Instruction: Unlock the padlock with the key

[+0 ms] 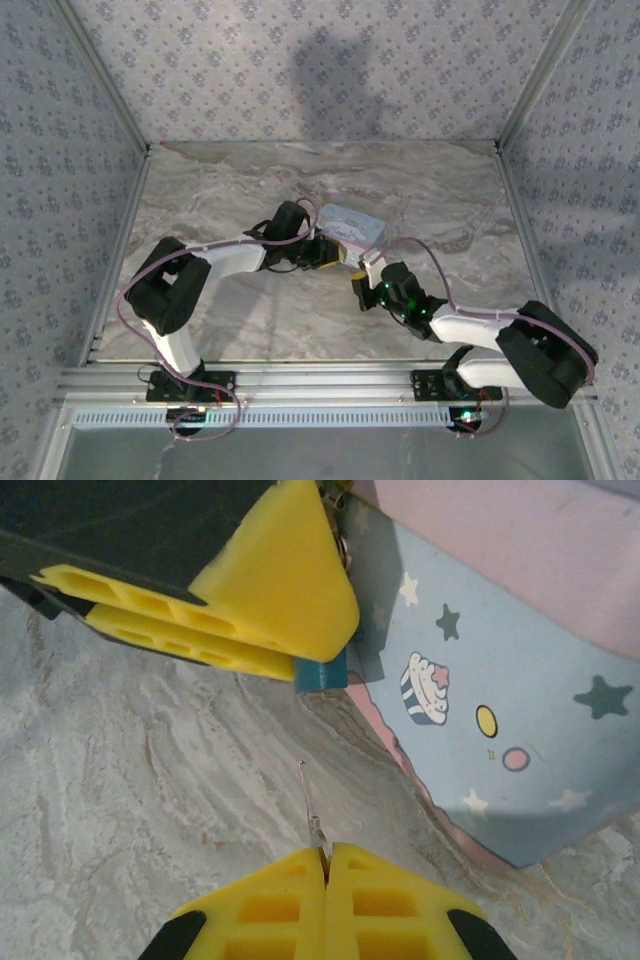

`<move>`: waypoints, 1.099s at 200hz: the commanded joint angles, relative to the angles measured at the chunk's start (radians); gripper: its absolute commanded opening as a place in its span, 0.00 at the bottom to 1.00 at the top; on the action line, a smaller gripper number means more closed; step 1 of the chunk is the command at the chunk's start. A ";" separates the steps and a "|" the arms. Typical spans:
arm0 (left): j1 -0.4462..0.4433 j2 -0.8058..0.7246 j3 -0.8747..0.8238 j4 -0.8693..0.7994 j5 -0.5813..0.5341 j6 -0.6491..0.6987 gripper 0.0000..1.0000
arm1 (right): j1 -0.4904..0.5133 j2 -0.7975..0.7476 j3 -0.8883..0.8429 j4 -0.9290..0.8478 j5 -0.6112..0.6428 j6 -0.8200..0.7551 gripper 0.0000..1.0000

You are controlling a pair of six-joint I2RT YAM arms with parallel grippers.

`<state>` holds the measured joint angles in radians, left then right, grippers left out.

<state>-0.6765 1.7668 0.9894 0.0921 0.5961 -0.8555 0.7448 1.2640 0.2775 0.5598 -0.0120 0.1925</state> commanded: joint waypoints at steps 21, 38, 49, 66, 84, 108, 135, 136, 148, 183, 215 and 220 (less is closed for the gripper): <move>-0.008 -0.042 0.028 0.028 0.039 -0.033 0.17 | 0.005 0.046 -0.004 0.120 0.032 0.001 0.00; -0.008 -0.042 0.024 0.033 0.039 -0.037 0.17 | 0.001 0.058 -0.007 0.140 0.024 0.008 0.00; -0.009 -0.041 0.025 0.035 0.039 -0.038 0.17 | -0.002 0.064 -0.008 0.154 0.024 0.014 0.00; -0.008 -0.040 0.024 0.040 0.039 -0.040 0.17 | -0.008 0.073 -0.005 0.163 0.018 0.019 0.00; -0.009 -0.040 0.022 0.044 0.041 -0.042 0.17 | -0.013 0.083 -0.003 0.168 0.013 0.023 0.00; -0.009 -0.041 0.022 0.046 0.041 -0.042 0.16 | -0.021 0.090 -0.001 0.179 0.012 0.028 0.00; -0.009 -0.041 0.021 0.049 0.040 -0.044 0.17 | -0.030 0.095 0.000 0.188 0.005 0.033 0.00; -0.009 -0.042 0.022 0.048 0.040 -0.044 0.17 | -0.031 0.095 -0.001 0.190 0.005 0.033 0.00; -0.010 -0.041 0.022 0.049 0.041 -0.044 0.17 | -0.033 0.096 -0.001 0.198 0.001 0.036 0.00; -0.010 -0.040 0.020 0.052 0.041 -0.045 0.16 | -0.038 0.114 0.006 0.201 -0.014 0.036 0.00; -0.010 -0.041 0.020 0.054 0.041 -0.045 0.16 | -0.039 0.129 0.009 0.220 -0.024 0.041 0.00; -0.010 -0.041 0.020 0.054 0.041 -0.045 0.16 | -0.038 0.131 0.009 0.223 -0.026 0.041 0.00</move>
<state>-0.6769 1.7668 0.9894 0.1085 0.6022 -0.8886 0.7109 1.3804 0.2775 0.7410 -0.0193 0.2203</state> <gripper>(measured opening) 0.194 0.038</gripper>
